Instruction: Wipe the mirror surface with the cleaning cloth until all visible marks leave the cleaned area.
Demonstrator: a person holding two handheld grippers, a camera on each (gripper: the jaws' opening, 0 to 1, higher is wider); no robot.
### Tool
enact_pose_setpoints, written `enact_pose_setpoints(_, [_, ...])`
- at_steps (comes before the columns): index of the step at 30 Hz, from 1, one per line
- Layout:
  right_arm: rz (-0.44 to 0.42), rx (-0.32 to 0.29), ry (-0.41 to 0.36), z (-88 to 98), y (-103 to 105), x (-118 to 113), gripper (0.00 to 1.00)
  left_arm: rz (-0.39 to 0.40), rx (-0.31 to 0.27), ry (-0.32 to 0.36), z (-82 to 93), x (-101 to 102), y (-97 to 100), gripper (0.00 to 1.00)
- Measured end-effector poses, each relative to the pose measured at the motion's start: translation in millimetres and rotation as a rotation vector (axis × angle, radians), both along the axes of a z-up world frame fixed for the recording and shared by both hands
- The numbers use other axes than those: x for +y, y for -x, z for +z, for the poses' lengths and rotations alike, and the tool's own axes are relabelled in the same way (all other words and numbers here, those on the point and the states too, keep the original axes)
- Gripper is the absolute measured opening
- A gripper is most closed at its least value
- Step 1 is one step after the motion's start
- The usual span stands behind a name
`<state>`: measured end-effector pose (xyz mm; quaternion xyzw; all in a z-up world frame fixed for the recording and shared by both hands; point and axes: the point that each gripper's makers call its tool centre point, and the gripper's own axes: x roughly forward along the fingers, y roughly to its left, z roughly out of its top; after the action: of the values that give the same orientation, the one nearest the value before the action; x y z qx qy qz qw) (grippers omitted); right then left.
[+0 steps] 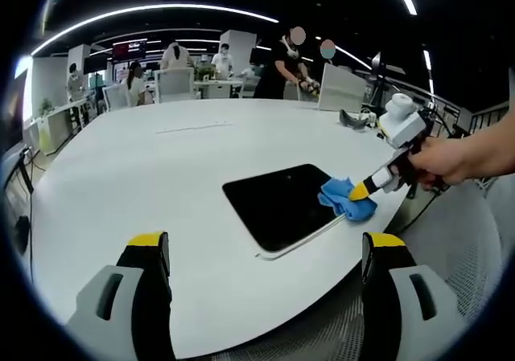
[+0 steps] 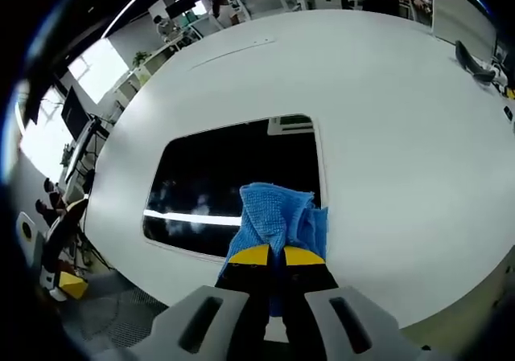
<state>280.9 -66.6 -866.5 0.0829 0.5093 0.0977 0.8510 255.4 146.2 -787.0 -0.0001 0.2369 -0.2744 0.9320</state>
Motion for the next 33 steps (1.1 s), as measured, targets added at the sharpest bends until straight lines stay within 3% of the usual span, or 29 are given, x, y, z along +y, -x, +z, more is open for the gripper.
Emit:
enact_pose_setpoints(13, [0.056, 0.004, -0.040, -0.4, -5, 51, 0.00, -0.011, 0.008, 0.004, -1.1, -2, 0.3, 0.99])
enact_pose_setpoints(15, [0.067, 0.008, -0.058, -0.5, -7, 68, 0.00, -0.026, 0.014, 0.001, -2.3, -4, 2.0, 0.99])
enact_pose_setpoints(33, [0.162, -0.001, -0.055, 0.2, -14, 129, 0.00, -0.031, 0.015, -0.006, -4.3, -4, 1.3, 0.99])
